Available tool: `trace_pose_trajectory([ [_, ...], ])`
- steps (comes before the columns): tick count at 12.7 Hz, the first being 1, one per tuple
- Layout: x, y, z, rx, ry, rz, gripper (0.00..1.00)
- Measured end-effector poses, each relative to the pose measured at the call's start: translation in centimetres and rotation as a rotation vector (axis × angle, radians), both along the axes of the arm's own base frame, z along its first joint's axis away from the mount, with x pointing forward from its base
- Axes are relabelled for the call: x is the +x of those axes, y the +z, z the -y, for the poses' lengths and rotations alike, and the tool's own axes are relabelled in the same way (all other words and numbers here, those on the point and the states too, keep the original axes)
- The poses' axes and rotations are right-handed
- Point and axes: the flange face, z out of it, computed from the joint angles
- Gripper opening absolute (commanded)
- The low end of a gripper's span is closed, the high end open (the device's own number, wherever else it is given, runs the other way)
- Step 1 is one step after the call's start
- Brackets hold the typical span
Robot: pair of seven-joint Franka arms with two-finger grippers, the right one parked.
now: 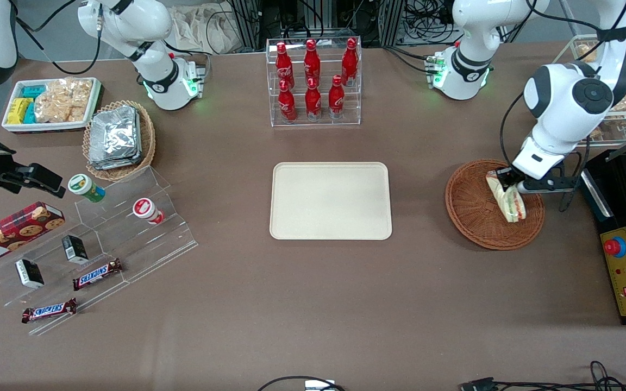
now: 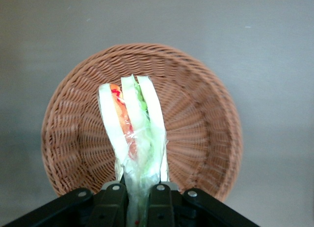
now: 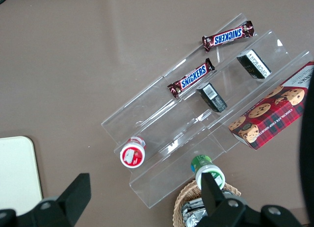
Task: Place sandwich from basket to tray
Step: 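Lift the sandwich and carry it with the left gripper to the tray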
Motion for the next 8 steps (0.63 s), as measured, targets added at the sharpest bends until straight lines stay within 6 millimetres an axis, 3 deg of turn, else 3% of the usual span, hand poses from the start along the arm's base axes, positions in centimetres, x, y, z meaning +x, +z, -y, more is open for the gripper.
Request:
trace_pose_trajectory([
  [2,0.0,1.1,3.7,0.011,-0.076,0.013,0.0],
  [6,-1.6,1.3,12.6,0.001,-0.214,0.02,0.0],
  [8,-2.7,1.1,15.6,0.003,-0.269,0.018,0.0],
])
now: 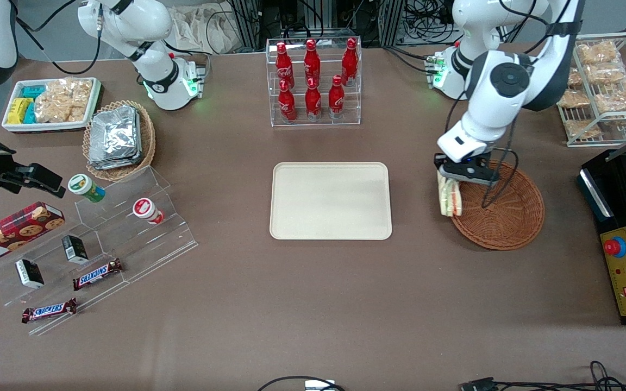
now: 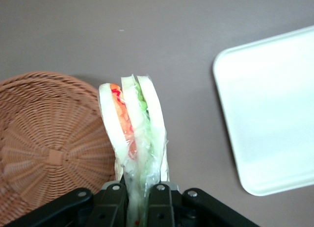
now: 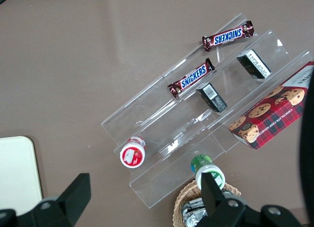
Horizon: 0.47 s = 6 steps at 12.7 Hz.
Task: Place sandwich from basket to tray
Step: 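Lift the sandwich and carry it with the left gripper to the tray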
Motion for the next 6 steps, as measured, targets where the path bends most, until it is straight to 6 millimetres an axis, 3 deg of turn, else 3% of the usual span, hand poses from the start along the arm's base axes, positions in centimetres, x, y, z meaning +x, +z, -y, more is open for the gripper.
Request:
trace_pose_trajectory([
  [6,-3.1,-1.7,8.1,-0.017,-0.008,-0.029,0.0],
])
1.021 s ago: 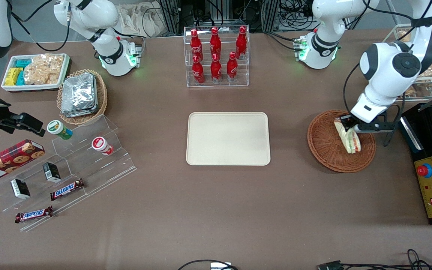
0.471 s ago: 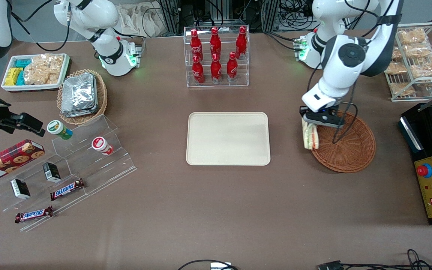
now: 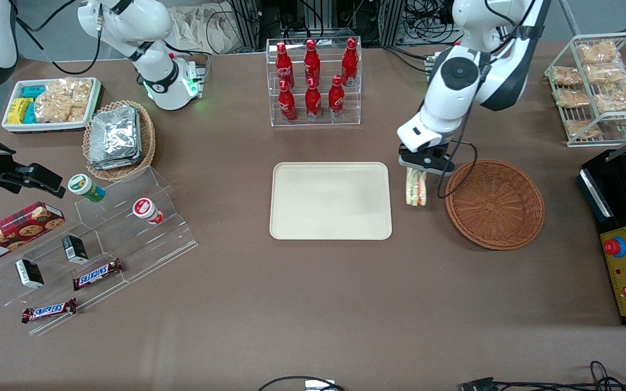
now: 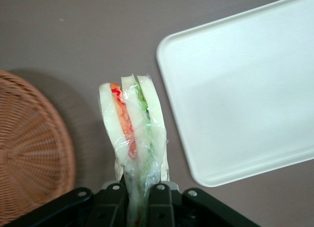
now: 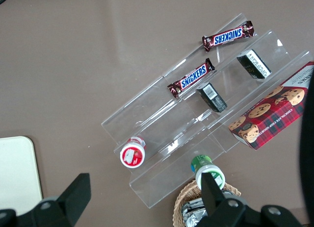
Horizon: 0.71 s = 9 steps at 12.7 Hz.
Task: Place sandwich from basket to tray
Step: 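Lift the sandwich and carry it with the left gripper to the tray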
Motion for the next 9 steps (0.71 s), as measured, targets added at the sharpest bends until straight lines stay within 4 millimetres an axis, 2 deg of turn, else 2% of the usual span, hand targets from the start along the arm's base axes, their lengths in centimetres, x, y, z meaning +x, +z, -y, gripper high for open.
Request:
trace_pose_trajectory([
  [2,0.3,-0.5,2.0,-0.034,0.061,-0.025,0.0],
  [5,1.9,-1.2,3.7,-0.087,0.175,-0.067,0.0],
  [9,2.6,-2.7,5.9,-0.052,0.156,-0.057,0.0],
])
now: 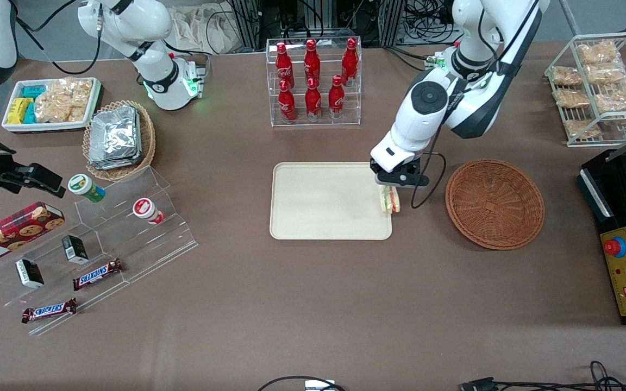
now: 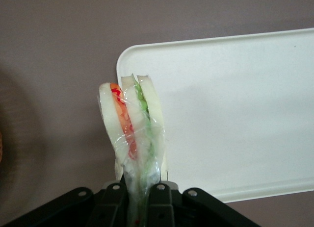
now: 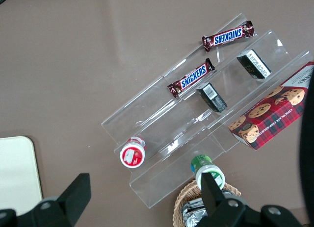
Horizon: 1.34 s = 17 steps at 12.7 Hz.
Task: Place sandwich from basket to tray
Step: 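Lift the sandwich and carry it with the left gripper to the tray, then lower the sandwich onto the tray with the left gripper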
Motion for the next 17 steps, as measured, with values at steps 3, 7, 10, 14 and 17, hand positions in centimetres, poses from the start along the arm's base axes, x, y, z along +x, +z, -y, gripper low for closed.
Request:
trace_pose_trajectory([
  [3,-0.3,-1.9,2.0,0.027,-0.07,-0.003,0.0],
  [7,-1.0,-5.3,4.4,0.056,-0.148,-0.008,0.0],
  [10,-1.7,-8.1,5.4,0.063,-0.155,0.009,0.0],
  [14,-1.7,-9.6,5.7,0.064,-0.153,0.0,0.73],
  [17,-1.5,-9.5,5.7,0.062,-0.146,0.004,1.0],
])
